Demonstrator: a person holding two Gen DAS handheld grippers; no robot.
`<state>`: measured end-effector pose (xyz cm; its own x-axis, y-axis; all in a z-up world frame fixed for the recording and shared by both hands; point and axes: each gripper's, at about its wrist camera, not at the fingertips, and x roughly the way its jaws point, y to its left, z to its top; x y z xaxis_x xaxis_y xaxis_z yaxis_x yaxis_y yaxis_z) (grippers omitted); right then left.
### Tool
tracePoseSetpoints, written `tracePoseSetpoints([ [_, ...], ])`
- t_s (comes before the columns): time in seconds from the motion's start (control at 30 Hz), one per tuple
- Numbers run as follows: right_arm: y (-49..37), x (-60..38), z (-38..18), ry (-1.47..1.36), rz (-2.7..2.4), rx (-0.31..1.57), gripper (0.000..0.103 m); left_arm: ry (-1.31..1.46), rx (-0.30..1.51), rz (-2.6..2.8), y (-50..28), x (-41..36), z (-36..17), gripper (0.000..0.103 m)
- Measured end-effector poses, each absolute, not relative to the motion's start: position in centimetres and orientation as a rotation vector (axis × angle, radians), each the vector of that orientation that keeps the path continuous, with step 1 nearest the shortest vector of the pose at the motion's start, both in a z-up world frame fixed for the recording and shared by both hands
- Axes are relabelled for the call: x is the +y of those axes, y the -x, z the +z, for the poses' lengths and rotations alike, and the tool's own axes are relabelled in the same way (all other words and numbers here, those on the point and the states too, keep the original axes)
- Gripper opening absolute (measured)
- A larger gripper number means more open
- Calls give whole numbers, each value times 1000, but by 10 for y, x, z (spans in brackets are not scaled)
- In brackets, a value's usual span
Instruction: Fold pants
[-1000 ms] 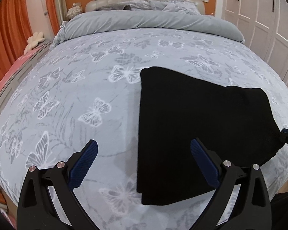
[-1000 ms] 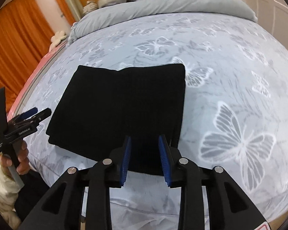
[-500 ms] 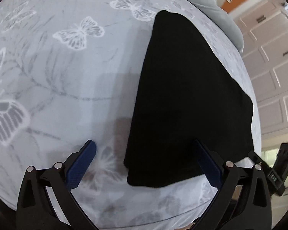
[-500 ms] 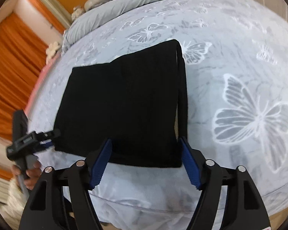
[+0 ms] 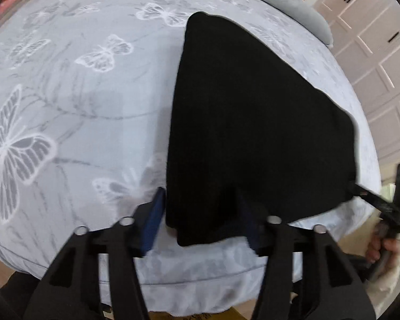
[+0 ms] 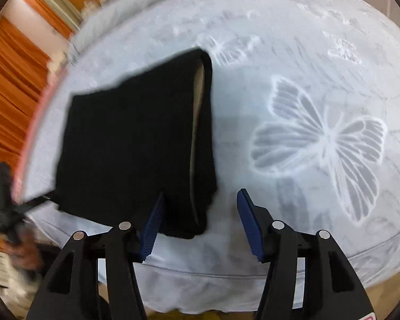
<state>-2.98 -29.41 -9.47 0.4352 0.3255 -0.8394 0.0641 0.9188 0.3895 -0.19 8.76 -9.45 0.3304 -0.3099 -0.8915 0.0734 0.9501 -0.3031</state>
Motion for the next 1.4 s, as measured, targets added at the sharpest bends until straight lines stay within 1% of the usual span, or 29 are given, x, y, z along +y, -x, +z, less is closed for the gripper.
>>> tracePoseSetpoints([
  [0.03,31,-295,-88,-394,181,1080,71,221,1187,-244,3,87,-89,73],
  [0.07,33,-297,-81,-406,181,1036,79,218,1166,-237,4,87,-84,83],
  [0.1,32,-299,-80,-426,166,1022,84,213,1124,-208,6,87,-76,95],
  [0.17,24,-301,-88,-468,153,1054,84,179,1075,-148,7,83,-67,95],
  [0.3,0,-288,-111,-543,209,1135,84,79,1044,-112,11,70,-64,95],
  [0.4,-14,-273,-124,-511,213,1165,83,30,1041,-106,13,59,-66,95],
  [0.47,-18,-267,-125,-483,200,1145,70,-1,1037,-99,11,54,-68,95],
  [0.5,-17,-265,-121,-468,200,1129,58,-21,1035,-98,11,50,-68,95],
  [0.53,-19,-265,-115,-451,206,1118,55,-26,1032,-97,12,51,-68,95],
  [0.6,-25,-257,-102,-345,186,1097,55,-30,1028,-96,8,54,-69,95],
  [0.67,-36,-252,-100,-278,167,1117,61,-32,1027,-95,0,50,-72,95],
  [0.87,-44,-269,-99,-348,124,1200,64,-48,1030,-84,-6,43,-74,95],
  [0.97,-26,-283,-82,-348,63,1169,66,-67,1028,-83,-7,42,-75,95],
  [1.07,-26,-289,-58,-337,69,1050,67,-69,1030,-92,-7,43,-76,95],
  [1.1,-32,-286,-55,-317,94,1036,68,-68,1031,-95,-7,44,-76,95],
  [1.17,-55,-275,-64,-232,115,1074,68,-67,1034,-99,-8,44,-76,95],
  [1.2,-64,-271,-70,-189,92,1092,67,-64,1034,-99,-8,44,-76,95],
  [1.23,-72,-267,-75,-155,76,1096,56,-65,1033,-99,-8,44,-76,95],
  [1.27,-79,-263,-81,-132,98,1095,13,-65,1030,-98,-8,43,-75,95],
  [1.3,-84,-259,-83,-159,154,1105,6,-66,1027,-99,-8,43,-75,95],
  [1.33,-84,-257,-78,-160,146,1091,5,-70,1020,-95,-8,43,-74,95],
  [1.4,-76,-239,-44,-57,160,960,5,-87,994,-77,-7,43,-71,95],
])
